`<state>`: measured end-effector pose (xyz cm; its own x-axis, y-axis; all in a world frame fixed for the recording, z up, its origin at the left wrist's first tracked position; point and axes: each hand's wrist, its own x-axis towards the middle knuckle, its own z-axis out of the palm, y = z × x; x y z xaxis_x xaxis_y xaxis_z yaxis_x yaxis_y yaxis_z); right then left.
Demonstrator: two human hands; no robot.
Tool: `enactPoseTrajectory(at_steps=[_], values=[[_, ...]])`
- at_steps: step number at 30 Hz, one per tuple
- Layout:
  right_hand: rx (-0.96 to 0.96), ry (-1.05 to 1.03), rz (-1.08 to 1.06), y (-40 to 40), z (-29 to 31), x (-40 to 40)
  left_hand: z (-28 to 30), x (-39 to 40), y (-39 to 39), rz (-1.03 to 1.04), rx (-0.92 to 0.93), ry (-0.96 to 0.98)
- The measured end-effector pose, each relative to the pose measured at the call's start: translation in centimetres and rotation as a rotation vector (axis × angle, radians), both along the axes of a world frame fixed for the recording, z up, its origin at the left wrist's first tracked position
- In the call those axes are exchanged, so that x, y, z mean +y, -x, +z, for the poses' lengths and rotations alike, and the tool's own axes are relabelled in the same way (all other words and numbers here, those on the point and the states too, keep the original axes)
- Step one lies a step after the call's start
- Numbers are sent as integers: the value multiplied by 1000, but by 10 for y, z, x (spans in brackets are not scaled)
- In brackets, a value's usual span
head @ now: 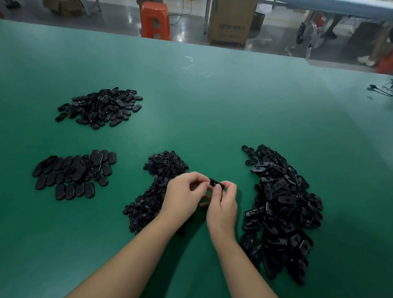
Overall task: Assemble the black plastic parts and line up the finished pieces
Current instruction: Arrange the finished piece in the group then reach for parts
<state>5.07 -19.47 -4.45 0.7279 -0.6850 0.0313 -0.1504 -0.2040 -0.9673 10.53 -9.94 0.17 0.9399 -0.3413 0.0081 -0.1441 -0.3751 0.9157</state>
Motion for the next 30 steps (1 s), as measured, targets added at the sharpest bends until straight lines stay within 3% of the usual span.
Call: enactPoseTrajectory(at_steps=[15,30], values=[[26,-26,-46,-1,-5,-3,-5,-12,-1,70,159,8],[66,124,25,-4,-8,-3,-1,-13,-10,75,117,-127]])
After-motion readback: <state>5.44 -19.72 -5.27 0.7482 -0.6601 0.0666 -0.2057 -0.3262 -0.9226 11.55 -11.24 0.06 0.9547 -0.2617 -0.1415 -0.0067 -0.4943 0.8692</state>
